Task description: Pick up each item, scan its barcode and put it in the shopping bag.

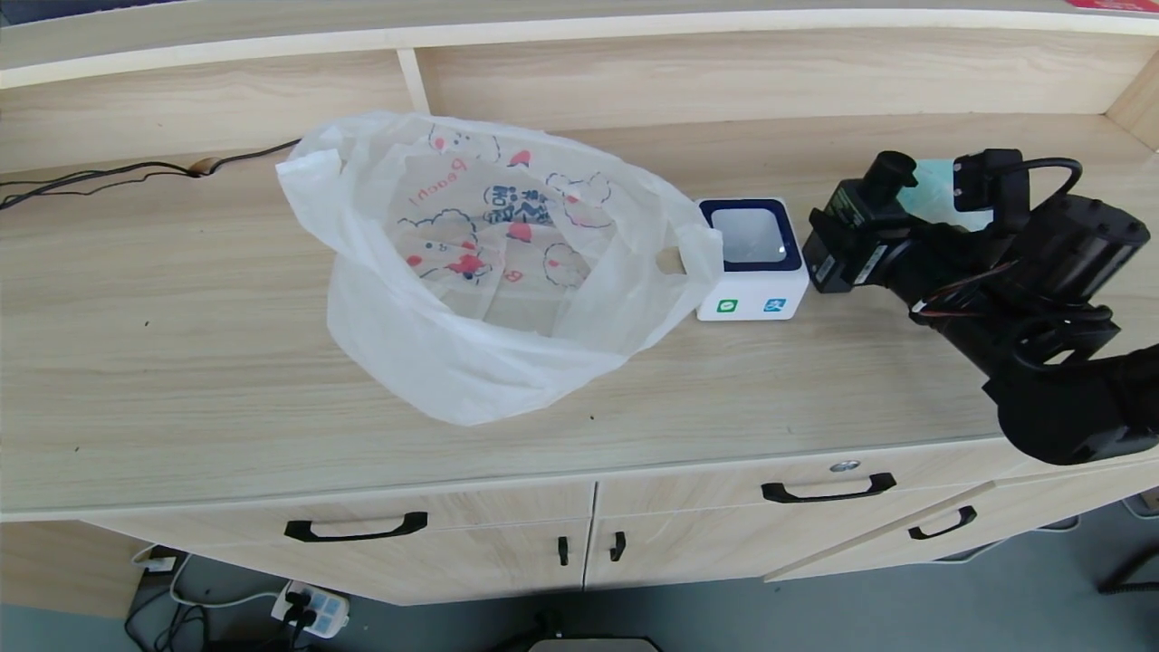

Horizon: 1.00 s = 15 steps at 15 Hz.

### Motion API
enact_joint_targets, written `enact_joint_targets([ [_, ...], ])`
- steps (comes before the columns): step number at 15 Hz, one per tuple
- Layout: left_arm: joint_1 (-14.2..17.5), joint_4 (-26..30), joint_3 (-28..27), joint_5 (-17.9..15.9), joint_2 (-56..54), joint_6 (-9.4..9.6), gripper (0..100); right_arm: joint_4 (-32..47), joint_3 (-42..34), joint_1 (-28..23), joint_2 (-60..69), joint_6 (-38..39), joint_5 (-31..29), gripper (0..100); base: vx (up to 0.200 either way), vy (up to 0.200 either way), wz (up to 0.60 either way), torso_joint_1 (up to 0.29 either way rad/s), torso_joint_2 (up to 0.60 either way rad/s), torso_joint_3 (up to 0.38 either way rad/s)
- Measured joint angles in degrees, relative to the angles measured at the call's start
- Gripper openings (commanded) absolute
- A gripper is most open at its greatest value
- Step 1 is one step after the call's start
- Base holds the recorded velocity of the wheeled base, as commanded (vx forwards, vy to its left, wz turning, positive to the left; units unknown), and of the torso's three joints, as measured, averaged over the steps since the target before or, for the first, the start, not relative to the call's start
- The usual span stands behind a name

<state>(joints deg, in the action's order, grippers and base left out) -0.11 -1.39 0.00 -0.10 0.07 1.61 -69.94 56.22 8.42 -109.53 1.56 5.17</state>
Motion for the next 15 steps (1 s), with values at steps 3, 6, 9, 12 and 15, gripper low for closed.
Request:
enact_joint_targets([
  [3, 0.00, 0.00, 0.00, 0.00, 0.02, -0.02, 100, -0.07, 1.29, -0.11, -1.07, 0.71, 0.05, 0, 0.000, 0.000, 0.00, 0.000, 0.00, 0.000],
  [6, 0.00, 0.00, 0.00, 0.00, 0.00, -0.20, 100, -0.43, 1.66, 0.09, -1.38, 0.65, -0.16, 0, 0.000, 0.000, 0.00, 0.000, 0.00, 0.000],
  [9, 0.00, 0.02, 0.00, 0.00, 0.02, -0.20, 100, -2.97, 1.27, 1.80, -1.16, 2.51, 0.07, 0, 0.000, 0.000, 0.00, 0.000, 0.00, 0.000],
  [12, 0.00, 0.24, 0.00, 0.00, 0.02, -0.20, 100, -5.69, -1.46, 5.24, 1.93, 5.66, -0.09, 0, 0.000, 0.000, 0.00, 0.000, 0.00, 0.000],
  [15, 0.04, 0.27, 0.00, 0.00, 0.00, -0.22, 100, -5.47, -6.69, 11.20, 9.05, 7.91, -1.45, 0, 0.000, 0.000, 0.00, 0.000, 0.00, 0.000],
])
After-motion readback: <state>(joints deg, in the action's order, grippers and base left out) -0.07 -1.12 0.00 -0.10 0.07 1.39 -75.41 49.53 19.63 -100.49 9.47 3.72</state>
